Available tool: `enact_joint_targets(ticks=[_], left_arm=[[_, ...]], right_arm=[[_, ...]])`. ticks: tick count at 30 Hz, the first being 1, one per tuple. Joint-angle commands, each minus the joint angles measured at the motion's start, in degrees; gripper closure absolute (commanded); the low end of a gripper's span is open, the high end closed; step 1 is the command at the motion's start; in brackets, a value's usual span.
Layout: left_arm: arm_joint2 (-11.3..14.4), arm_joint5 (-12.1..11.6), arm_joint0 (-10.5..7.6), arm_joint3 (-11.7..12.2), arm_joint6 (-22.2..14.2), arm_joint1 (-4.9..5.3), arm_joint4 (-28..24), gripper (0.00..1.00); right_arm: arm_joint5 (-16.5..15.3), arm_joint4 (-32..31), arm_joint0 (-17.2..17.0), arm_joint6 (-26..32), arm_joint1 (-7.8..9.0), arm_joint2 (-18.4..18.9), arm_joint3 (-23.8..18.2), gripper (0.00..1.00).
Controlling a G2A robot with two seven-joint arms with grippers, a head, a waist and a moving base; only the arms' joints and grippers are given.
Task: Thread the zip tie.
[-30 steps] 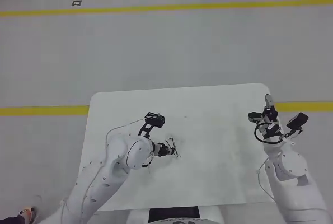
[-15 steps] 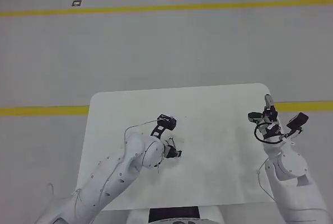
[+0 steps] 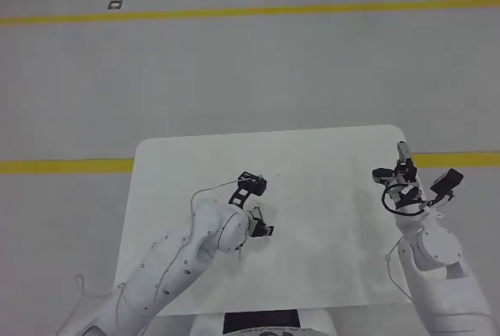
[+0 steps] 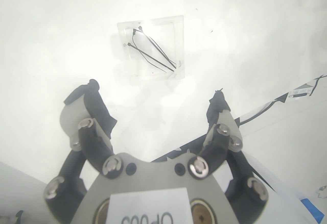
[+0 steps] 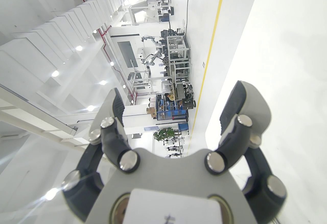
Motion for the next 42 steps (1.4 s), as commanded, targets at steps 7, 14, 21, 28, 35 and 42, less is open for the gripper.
enact_joint_targets(ticks=[7,14,21,28,35,42], left_arm=[[1.3,0.0,1.68,2.3,0.0,-2.38,6.1,0.00],[1.3,0.0,2.62,1.1,0.0,-3.33,9.0,0.00],[1.4,-0.1,2.68,1.2,0.4,-3.33,9.2,0.00],[-1.4,0.0,5.15,0.8,2.7,-4.28,10.6,0.00],[-1.6,0.0,5.82,-0.4,3.4,-4.64,11.2,0.00],[-3.6,0.0,7.06,0.5,6.7,-4.78,8.2,0.00]], right_arm=[[0.0,0.0,0.0,0.0,0.00,0.0,0.0,0.00],[0.0,0.0,0.0,0.0,0.00,0.0,0.0,0.00],[0.0,0.0,0.0,0.0,0.00,0.0,0.0,0.00],[0.0,0.0,0.0,0.0,0.00,0.0,0.0,0.00],[0.0,0.0,0.0,0.0,0.00,0.0,0.0,0.00],[0.0,0.0,0.0,0.0,0.00,0.0,0.0,0.00]])
